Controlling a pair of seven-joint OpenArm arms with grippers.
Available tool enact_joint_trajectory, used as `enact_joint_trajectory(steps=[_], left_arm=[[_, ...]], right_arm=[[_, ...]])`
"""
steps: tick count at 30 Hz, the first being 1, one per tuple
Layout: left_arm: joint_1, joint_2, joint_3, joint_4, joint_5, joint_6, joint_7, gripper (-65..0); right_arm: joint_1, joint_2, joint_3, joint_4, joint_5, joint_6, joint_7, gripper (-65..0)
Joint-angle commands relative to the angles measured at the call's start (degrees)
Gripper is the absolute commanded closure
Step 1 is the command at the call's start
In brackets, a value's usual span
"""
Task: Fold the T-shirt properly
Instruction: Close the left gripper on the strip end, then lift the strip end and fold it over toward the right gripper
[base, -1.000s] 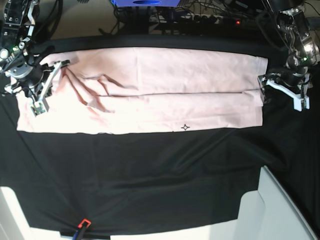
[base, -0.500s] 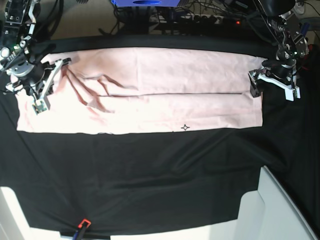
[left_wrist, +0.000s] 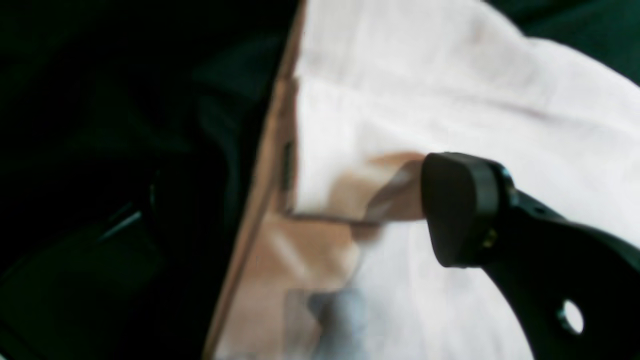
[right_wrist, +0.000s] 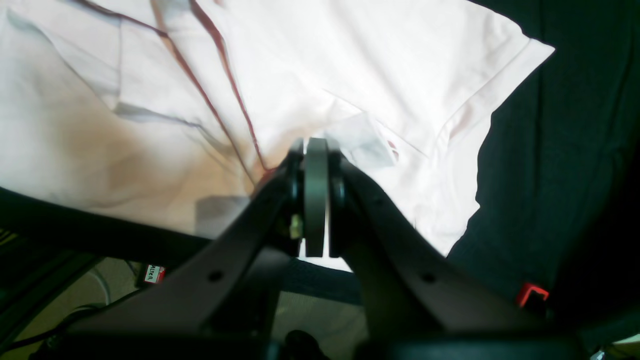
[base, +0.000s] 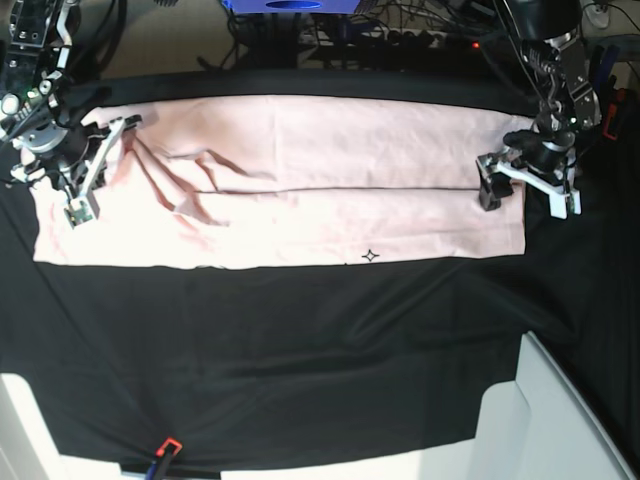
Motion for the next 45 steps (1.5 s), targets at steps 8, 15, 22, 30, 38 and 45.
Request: enact_joint_trajectory(steps=[8, 15, 22, 30, 38, 45], left_arm=[[0.03, 0.48, 0.35, -1.17, -0.19, -0.91, 2.33, -33.3], [0.11, 0.48, 0.08, -1.26, -0.19, -0.91, 2.77, -18.8], [0.64, 0.48, -0.18, -0.12, -0.63, -0.65, 2.86, -3.0], [2.14, 0.57, -0.18, 2.78, -0.63, 3.22, 2.60, 0.0], [7.50, 2.33, 0.35, 19.05, -0.19, 3.40, 7.34, 0.0], [10.40, 6.37, 1.31, 30.74, -0.10, 3.40, 12.18, 0.0]], right_arm=[[-0.30, 0.29, 0.10, 1.02, 0.23, -0.03, 0.90, 0.0], [-0.30, 0.29, 0.10, 1.02, 0.23, -0.03, 0.90, 0.0], [-0.39, 0.29, 0.10, 1.02, 0.23, -0.03, 0.90, 0.0], [-1.09, 0.29, 0.10, 1.02, 0.23, -0.03, 0.90, 0.0], [-1.09, 0.29, 0.10, 1.02, 0.23, -0.03, 0.90, 0.0], [-1.18, 0.29, 0.10, 1.02, 0.23, -0.03, 0.90, 0.0]])
